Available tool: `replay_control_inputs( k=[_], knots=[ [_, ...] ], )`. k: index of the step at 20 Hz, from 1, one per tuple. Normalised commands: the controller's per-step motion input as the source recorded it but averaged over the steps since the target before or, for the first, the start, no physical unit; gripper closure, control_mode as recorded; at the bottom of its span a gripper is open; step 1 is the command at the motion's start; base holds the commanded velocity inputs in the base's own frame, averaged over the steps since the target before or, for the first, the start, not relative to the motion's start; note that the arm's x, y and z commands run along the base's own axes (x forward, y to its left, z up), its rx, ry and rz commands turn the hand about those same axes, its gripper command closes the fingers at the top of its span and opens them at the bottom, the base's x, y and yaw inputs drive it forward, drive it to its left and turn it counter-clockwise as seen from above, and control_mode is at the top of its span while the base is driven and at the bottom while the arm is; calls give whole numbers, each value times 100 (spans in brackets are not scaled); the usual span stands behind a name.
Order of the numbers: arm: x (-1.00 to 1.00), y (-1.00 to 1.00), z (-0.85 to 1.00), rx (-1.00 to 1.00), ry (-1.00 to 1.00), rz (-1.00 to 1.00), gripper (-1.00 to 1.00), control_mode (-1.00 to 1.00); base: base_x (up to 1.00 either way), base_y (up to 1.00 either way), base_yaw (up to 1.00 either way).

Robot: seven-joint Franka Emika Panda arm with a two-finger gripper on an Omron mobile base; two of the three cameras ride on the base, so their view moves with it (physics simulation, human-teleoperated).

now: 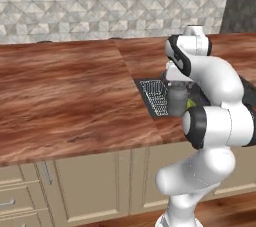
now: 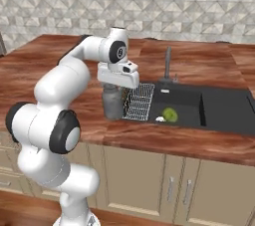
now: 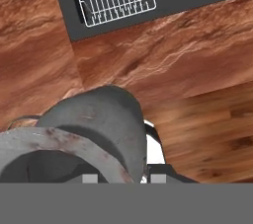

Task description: Pick the jug and cup and place them in the sink. Then turn on the water.

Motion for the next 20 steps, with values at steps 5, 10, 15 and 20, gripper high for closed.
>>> replay_control_inputs(
  k=[5, 10, 15, 20],
  knots=[
    [0, 0, 0, 0, 0, 0, 100, 100, -15, -87, 0],
    [0, 0, 0, 0, 0, 0, 100, 100, -2, -78, 0],
    [0, 0, 0, 0, 0, 0, 100, 100, 0, -67, 0],
    [0, 0, 0, 0, 0, 0, 100, 100, 3, -33, 0]
  ],
)
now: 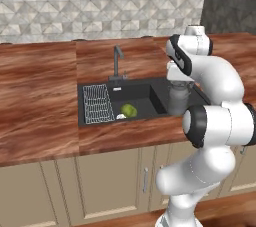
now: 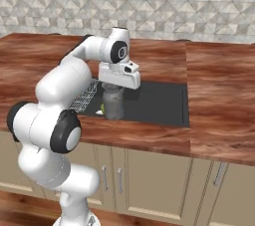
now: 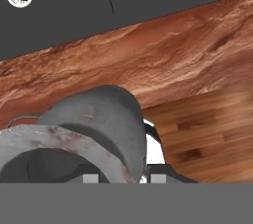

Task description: Pick the jug and cup and place them in the sink. Then turn on the water.

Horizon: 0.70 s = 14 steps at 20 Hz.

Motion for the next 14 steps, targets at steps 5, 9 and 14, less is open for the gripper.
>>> replay_control_inputs(
  k=[5, 9, 14],
  knots=[
    [0, 0, 0, 0, 0, 0, 100, 100, 20, -14, 0],
    [0, 0, 0, 0, 0, 0, 100, 100, 36, -4, 0],
    [0, 0, 0, 0, 0, 0, 100, 100, 27, -30, 3]
  ],
)
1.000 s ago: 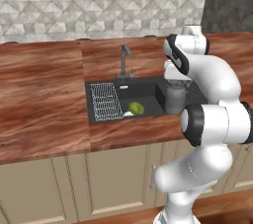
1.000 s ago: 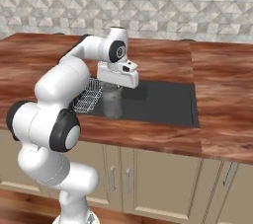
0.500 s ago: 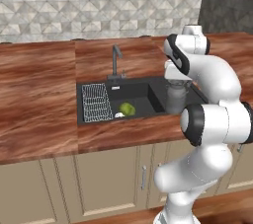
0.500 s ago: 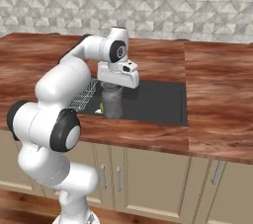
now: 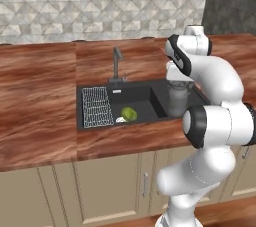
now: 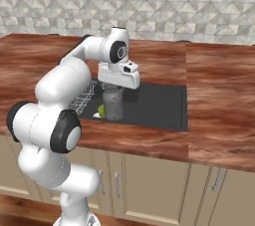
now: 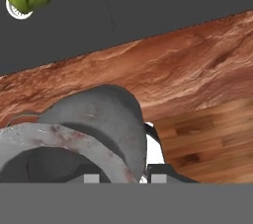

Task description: Pick the jug and cup and place them in the sink. Then turn on the water.

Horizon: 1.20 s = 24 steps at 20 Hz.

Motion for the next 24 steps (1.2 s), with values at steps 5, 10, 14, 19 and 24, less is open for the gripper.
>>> replay_control_inputs(
  k=[5, 10, 14, 19, 24],
  knots=[
    [0, 0, 0, 0, 0, 0, 100, 100, 19, -38, 2],
    [0, 0, 0, 0, 0, 0, 100, 100, 30, -6, 0],
    [0, 0, 0, 0, 0, 0, 100, 100, 39, -13, 0],
    [0, 0, 0, 0, 0, 0, 100, 100, 19, -39, -6],
    [0, 0, 0, 0, 0, 0, 100, 100, 32, -23, -3]
  ],
)
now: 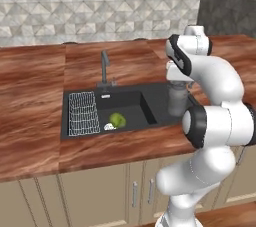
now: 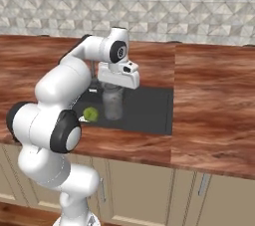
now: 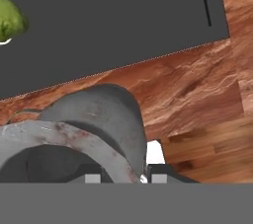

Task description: Pick the jug and cup and place them in the sink. Then turn on the water.

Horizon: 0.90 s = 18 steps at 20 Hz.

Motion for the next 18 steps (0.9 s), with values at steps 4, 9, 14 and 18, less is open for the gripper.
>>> replay_control_inputs(
  k=[4, 9, 14, 18],
  knots=[
    [0, 0, 0, 0, 0, 0, 100, 100, 44, -13, 0],
    [0, 0, 0, 0, 0, 0, 100, 100, 42, -3, 0],
    [0, 0, 0, 0, 0, 0, 100, 100, 35, 0, 0],
    [0, 0, 0, 0, 0, 0, 100, 100, 44, 0, 0]
  ],
)
